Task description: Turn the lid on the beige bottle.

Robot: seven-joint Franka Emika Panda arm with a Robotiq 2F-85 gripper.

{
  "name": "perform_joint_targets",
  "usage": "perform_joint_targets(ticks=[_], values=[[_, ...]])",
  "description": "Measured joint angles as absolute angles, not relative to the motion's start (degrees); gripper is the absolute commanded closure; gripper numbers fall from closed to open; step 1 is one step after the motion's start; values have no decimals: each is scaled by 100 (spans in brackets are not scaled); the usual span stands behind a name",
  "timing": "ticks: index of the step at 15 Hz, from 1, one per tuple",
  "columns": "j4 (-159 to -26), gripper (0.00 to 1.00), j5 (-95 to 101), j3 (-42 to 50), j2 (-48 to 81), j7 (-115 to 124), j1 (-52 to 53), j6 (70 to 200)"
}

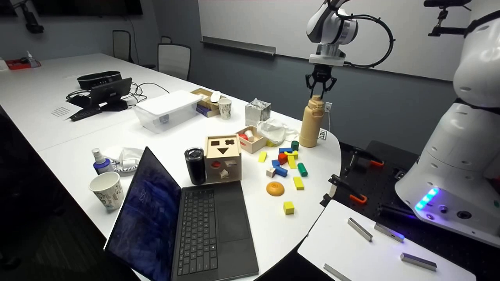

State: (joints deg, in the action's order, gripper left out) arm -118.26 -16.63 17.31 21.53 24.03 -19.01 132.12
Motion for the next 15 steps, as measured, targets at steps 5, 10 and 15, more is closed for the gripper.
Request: perform_joint_targets(ticks=[5,10,15], values=[[-11835,79,-1962,1757,2153,2860,-1902,13166],[-11841,79,-2050,1818,2155,3477,-1901,13123],[-11825,79,-2050,1844,2155,4157,-1891,13015]])
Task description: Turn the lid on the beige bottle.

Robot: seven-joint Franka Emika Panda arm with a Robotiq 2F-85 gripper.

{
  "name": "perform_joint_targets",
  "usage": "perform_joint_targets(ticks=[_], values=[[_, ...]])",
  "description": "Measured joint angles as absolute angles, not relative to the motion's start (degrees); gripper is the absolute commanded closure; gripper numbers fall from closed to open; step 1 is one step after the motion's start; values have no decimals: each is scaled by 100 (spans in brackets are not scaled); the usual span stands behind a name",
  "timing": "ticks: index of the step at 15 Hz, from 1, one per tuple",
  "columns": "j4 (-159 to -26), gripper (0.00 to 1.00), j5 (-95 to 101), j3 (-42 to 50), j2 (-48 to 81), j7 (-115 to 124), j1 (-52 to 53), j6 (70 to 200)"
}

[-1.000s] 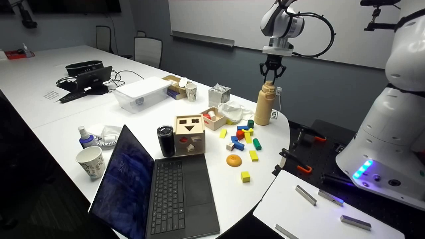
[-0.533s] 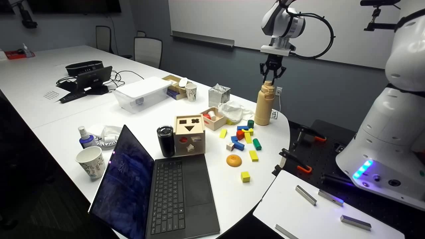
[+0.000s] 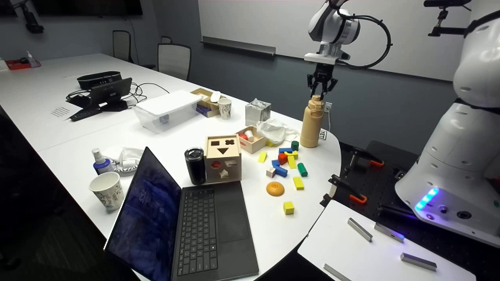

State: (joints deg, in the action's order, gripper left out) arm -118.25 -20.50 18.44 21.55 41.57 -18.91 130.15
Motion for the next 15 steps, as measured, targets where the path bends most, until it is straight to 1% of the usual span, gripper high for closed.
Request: perform_joint_targets(ticks=[10,11,12,13,15], values=[[-11768,79,-2136,1842,2163,4933,-1888,12732],[-11768,62,-2154,1842,2163,4971,-1891,12726],[-11768,29,-2167,1842,2163,4989,-1894,12720],[-11768,27,-2176,1844,2164,4996,-1897,12719],[-11768,15,-2181,1849,2162,4995,-1902,12682]])
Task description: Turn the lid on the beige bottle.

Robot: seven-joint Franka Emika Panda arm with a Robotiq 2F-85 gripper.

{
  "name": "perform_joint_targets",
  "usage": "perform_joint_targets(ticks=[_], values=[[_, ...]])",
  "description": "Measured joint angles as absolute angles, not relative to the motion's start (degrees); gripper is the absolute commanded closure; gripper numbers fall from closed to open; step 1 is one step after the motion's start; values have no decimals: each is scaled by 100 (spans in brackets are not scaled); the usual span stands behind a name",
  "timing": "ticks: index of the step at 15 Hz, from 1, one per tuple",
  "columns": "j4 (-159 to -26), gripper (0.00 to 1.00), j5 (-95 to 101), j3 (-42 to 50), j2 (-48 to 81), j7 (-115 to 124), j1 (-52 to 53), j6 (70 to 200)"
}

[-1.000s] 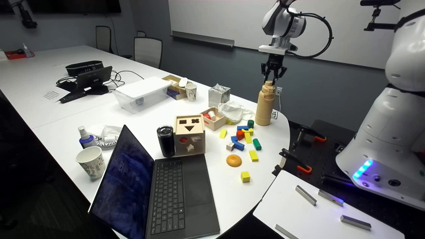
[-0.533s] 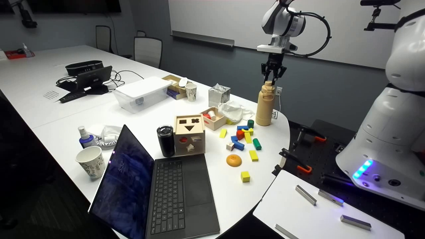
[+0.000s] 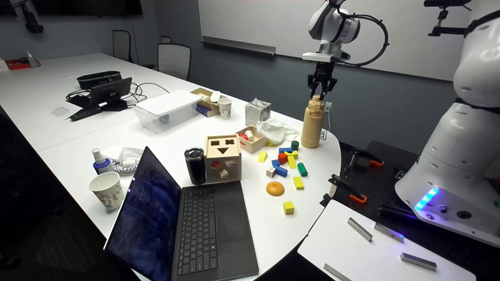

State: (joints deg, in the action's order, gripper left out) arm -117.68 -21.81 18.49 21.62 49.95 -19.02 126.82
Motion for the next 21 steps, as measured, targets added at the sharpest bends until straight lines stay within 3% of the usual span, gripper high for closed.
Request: perform_joint_targets(ticks=[2,3,11,21], values=[[-11769,1,-2181,1850,2156,4995,-1903,12667],[-11769,0,-2181,1851,2149,4994,-1903,12666],[-11795,0,-1938,1850,1632,4997,-1804,12216],[-11749,0,288,1302,889,5858,-620,11981]])
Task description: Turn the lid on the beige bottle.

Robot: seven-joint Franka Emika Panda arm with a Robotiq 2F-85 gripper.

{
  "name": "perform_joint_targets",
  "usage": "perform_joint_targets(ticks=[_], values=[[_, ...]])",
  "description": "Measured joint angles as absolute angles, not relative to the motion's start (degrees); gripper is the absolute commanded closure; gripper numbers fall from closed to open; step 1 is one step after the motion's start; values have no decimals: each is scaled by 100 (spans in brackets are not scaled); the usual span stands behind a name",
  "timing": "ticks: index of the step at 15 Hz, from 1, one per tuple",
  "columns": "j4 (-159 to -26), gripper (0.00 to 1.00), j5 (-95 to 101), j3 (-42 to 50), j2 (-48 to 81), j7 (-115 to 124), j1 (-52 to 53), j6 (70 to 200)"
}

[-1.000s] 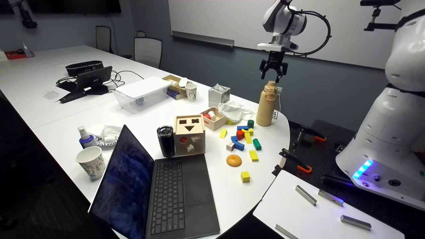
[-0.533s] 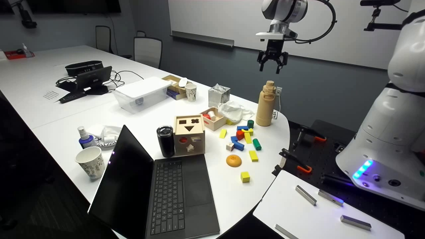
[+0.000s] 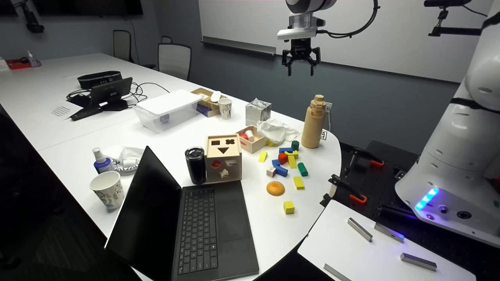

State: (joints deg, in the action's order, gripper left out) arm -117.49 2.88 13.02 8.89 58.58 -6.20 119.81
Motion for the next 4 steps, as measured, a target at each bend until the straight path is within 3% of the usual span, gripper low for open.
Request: perform_joint_targets(ticks=[4], values=[[-11737,0,665,1049,774,5903,-448,11984]])
